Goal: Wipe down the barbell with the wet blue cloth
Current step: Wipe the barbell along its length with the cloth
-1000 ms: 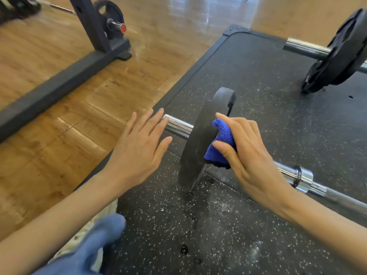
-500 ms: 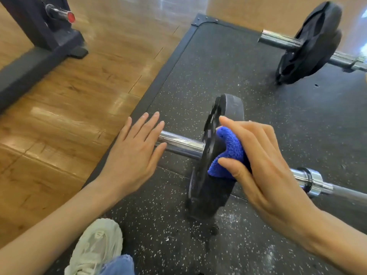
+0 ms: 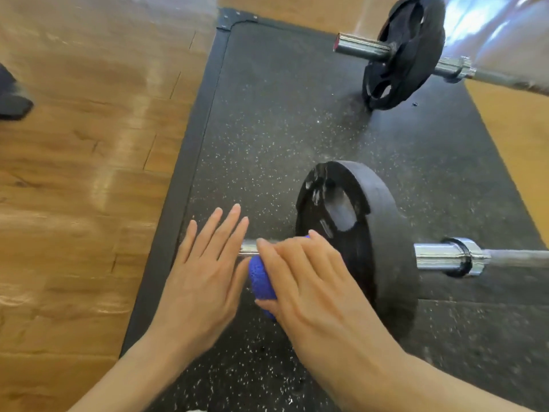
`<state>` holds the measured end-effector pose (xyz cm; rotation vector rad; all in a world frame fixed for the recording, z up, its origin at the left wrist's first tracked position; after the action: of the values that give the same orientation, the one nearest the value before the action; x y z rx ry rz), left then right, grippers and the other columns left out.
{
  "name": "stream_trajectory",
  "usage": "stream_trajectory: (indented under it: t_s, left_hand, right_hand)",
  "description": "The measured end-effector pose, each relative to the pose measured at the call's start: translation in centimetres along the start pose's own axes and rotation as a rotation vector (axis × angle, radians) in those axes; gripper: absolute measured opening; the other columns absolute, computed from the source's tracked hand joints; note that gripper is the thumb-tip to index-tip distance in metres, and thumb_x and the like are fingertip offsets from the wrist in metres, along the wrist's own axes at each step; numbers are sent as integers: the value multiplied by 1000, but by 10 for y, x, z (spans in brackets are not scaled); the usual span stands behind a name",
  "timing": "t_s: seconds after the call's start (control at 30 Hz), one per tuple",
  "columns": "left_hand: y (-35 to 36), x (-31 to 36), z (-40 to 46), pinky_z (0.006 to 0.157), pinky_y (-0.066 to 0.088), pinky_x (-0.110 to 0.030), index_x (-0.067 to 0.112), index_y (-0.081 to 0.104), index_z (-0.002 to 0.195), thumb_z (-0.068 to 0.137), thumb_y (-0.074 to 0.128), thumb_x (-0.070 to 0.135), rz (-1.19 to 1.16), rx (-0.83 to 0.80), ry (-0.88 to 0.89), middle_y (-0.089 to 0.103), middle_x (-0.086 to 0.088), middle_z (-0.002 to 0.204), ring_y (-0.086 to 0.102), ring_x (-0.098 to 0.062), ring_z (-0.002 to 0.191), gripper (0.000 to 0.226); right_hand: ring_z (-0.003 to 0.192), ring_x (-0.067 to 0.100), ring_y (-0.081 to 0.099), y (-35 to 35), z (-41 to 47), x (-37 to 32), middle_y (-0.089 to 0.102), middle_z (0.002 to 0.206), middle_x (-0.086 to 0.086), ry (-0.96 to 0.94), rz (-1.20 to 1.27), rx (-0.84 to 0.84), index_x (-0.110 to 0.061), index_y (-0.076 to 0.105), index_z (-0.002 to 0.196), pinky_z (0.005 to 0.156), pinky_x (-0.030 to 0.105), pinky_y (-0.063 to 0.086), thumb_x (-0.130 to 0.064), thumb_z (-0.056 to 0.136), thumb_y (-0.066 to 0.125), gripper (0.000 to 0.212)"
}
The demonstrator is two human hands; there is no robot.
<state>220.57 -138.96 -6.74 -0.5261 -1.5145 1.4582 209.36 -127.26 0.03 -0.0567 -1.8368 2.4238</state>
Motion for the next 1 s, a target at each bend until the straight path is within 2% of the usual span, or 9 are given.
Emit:
stream_trajectory:
  t_s: [0.13, 0.23, 0.33, 0.4, 0.47, 0.53, 0.73, 0.9, 1.0]
  left_hand:
    - [10, -3, -8, 126, 7, -40, 9, 37, 155, 109, 19, 37, -92, 0, 6, 28, -4, 166, 19, -22, 155, 57]
    - [19, 0, -15, 126, 3, -36, 12, 28, 160, 106, 27, 32, -140, -17, -3, 21, 1, 168, 13, -17, 156, 57]
    - [29, 5, -20, 126, 3, -36, 11, 23, 161, 106, 26, 31, -158, -38, -1, 17, -1, 169, 10, -16, 157, 58]
    - [35, 8, -21, 126, 4, -36, 9, 21, 161, 106, 27, 30, -170, -34, -2, 15, -3, 170, 9, -16, 157, 59]
    - [42, 12, -25, 126, 3, -35, 8, 17, 161, 106, 27, 29, -196, -41, -17, 10, -3, 171, 7, -15, 157, 61]
    - [46, 15, -27, 126, 2, -34, 8, 13, 162, 105, 27, 28, -232, -35, -40, 5, -3, 171, 5, -15, 157, 62]
    - [50, 15, -24, 126, 4, -38, 3, 10, 160, 102, 28, 20, -216, -14, -22, 5, -12, 170, 3, -21, 158, 63]
    - [55, 13, -26, 126, 4, -38, 2, 9, 160, 101, 27, 18, -272, -15, 7, 2, -11, 170, 4, -23, 158, 64]
    - [57, 7, -25, 127, 4, -37, 1, 9, 159, 99, 30, 16, -263, 2, 31, 4, -13, 170, 6, -26, 157, 65]
  right_hand:
    - [99, 27, 61, 45, 0, -15, 64, 107, 9, 327, -25, -12, 2, 61, 130, 102, 50, 51, -26, 96, 48, 46]
    - [108, 26, 54, 72, -10, -9, 64, 113, 11, 530, 30, 6, 3, 57, 133, 108, 49, 46, -19, 86, 66, 53]
    - [131, 34, 47, 86, -3, -1, 58, 133, 19, 540, 49, 43, 6, 50, 141, 121, 50, 23, -10, 88, 72, 59]
    - [145, 38, 35, 91, 4, -1, 47, 148, 21, 536, 60, 80, 5, 42, 147, 124, 51, 12, -8, 96, 61, 56]
    - [150, 35, 26, 97, -2, -6, 38, 156, 19, 575, 116, 103, 4, 36, 151, 126, 48, 12, -13, 104, 44, 50]
    - [151, 31, 25, 103, -9, -15, 39, 156, 16, 629, 215, 122, 2, 37, 150, 126, 45, 12, -19, 107, 36, 48]
    - [139, 30, 45, 110, 2, -1, 58, 139, 12, 584, 342, 153, 0, 56, 136, 125, 44, 18, -26, 106, 38, 44]
    - [148, 26, 33, 113, 2, -14, 50, 148, 10, 726, 373, 209, -3, 51, 142, 127, 40, 9, -23, 107, 34, 44]
    - [146, 25, 36, 114, 1, -6, 53, 146, 10, 622, 366, 159, -2, 53, 141, 127, 40, 12, -24, 107, 35, 44]
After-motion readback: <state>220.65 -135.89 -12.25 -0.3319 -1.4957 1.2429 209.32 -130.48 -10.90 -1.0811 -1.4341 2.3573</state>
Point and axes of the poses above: each hand's wrist, its own z-axis towards the middle knuckle, its own y-axis out of the palm, x = y × z, the point moved 2 cm from there along z, towards the middle knuckle
